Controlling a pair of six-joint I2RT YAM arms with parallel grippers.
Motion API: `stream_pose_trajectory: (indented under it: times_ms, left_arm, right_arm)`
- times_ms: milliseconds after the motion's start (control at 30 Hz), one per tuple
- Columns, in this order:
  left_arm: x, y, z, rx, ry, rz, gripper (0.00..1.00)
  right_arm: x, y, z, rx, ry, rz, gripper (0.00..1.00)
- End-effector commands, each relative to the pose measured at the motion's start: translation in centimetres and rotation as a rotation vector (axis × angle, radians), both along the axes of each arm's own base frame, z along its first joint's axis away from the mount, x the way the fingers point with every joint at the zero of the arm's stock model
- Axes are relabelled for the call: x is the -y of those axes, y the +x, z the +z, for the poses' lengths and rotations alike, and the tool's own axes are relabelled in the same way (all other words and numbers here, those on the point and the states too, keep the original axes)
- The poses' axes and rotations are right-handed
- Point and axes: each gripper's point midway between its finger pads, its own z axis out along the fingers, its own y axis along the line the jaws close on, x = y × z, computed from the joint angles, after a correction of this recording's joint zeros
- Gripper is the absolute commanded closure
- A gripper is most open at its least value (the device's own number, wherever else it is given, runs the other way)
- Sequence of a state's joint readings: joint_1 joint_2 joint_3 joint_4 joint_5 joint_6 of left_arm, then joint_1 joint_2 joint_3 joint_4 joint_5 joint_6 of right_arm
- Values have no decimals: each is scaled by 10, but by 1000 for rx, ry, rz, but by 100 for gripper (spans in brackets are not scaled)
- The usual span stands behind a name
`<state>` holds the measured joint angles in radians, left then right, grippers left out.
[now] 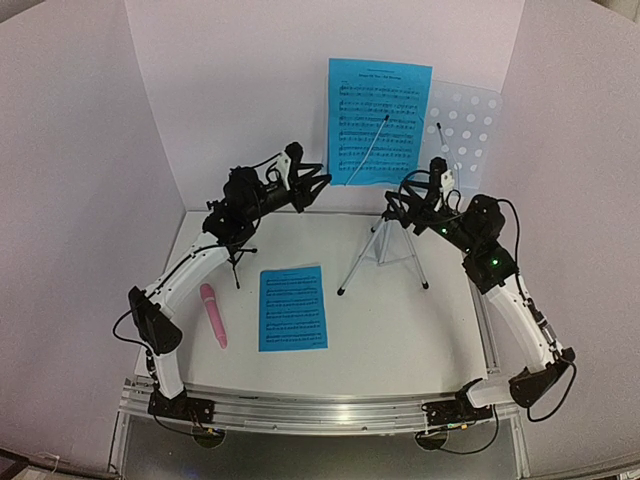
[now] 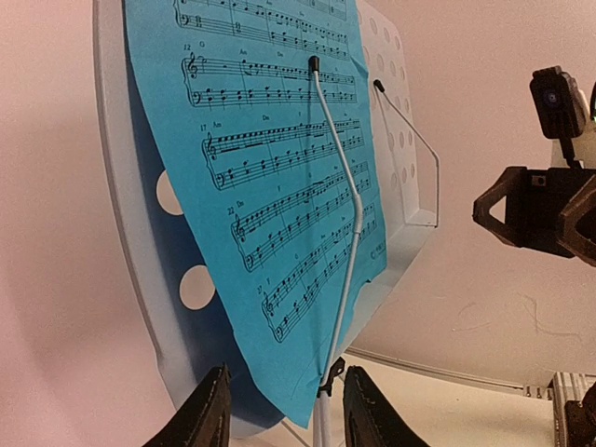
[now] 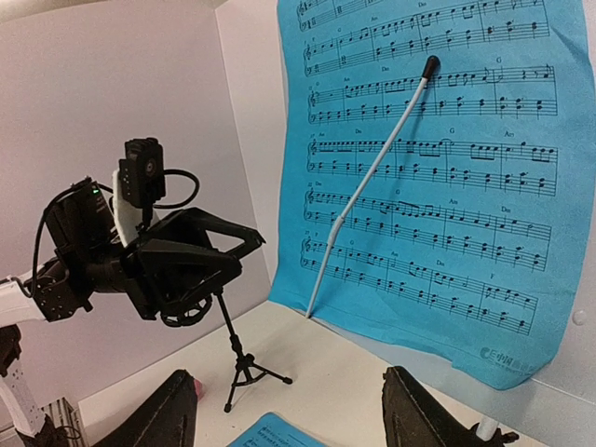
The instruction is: Set up the instrument practice props
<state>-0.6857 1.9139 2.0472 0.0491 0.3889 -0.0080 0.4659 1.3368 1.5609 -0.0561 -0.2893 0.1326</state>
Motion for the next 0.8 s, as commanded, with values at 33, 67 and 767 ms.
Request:
stream_pose_trajectory:
  times_ms: [33, 67, 767]
  left_arm:
    - [-2, 4, 22, -10, -63, 8, 59]
    - [0, 6, 21, -12, -63, 9, 60]
    - [2, 14, 32, -4, -114, 33, 100]
  right_arm:
    - [4, -19, 16, 43, 22, 17, 34]
    - [4, -20, 16, 45, 22, 17, 34]
    - [5, -23, 15, 48, 20, 15, 34]
